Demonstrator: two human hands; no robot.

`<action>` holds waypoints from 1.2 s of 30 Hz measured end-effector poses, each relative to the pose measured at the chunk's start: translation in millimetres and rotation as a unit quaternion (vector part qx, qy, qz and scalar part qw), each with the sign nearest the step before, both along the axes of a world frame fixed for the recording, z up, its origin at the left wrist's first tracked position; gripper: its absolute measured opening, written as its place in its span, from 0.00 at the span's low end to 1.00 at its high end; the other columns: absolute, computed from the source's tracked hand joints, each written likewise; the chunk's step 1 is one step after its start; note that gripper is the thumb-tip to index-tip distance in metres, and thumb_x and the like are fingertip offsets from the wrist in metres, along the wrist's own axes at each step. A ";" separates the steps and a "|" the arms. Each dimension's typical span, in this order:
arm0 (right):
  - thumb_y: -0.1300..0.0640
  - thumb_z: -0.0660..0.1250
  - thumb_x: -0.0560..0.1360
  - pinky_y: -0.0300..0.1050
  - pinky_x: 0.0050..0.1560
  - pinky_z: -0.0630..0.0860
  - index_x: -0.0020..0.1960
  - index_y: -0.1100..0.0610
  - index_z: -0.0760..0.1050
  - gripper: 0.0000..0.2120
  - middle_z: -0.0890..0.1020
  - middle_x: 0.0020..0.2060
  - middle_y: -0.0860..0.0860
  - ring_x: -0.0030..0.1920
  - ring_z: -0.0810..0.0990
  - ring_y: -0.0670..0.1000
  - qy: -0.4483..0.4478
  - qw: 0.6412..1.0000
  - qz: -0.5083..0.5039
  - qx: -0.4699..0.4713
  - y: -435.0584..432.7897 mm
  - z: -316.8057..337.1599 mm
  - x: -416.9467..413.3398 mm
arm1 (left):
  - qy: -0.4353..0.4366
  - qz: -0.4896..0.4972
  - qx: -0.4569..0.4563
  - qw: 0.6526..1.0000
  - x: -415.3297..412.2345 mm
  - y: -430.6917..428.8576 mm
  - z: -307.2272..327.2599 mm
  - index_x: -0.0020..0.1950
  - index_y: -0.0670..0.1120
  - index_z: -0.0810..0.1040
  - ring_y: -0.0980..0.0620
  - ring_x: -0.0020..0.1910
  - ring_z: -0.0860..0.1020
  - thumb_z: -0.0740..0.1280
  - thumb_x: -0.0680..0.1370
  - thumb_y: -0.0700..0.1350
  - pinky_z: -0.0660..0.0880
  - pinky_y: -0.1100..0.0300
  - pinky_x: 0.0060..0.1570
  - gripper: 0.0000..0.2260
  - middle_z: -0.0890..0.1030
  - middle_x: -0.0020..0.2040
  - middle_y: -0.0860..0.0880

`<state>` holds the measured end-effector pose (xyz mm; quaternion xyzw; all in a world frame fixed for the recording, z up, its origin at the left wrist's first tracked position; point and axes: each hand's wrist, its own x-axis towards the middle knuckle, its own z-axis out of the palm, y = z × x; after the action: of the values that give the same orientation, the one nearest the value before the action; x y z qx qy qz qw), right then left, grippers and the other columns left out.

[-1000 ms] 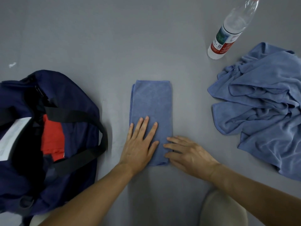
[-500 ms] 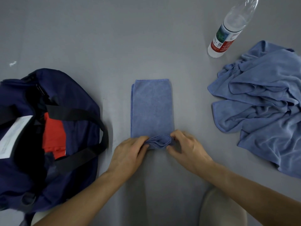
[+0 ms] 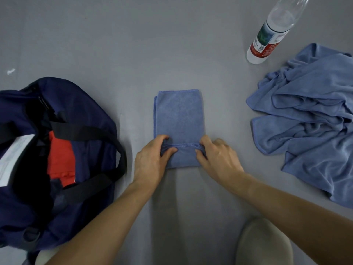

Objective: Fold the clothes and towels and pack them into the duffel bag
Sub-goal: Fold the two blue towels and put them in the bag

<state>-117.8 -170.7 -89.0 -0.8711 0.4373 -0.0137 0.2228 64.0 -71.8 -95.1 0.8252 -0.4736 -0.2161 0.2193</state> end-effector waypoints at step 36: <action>0.51 0.62 0.80 0.50 0.45 0.72 0.55 0.57 0.75 0.10 0.79 0.38 0.57 0.45 0.78 0.60 -0.026 0.994 0.083 0.072 -7.4 6.6 -23.8 | 0.014 -0.173 0.068 0.982 18.3 18.0 17.6 0.61 0.57 0.74 0.54 0.44 0.80 0.61 0.82 0.55 0.77 0.55 0.47 0.09 0.82 0.46 0.55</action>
<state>-141.6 -178.1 -82.4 -0.8855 0.3576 0.0135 0.2965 82.3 -53.8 -77.5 0.7405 -0.5904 -0.2943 0.1285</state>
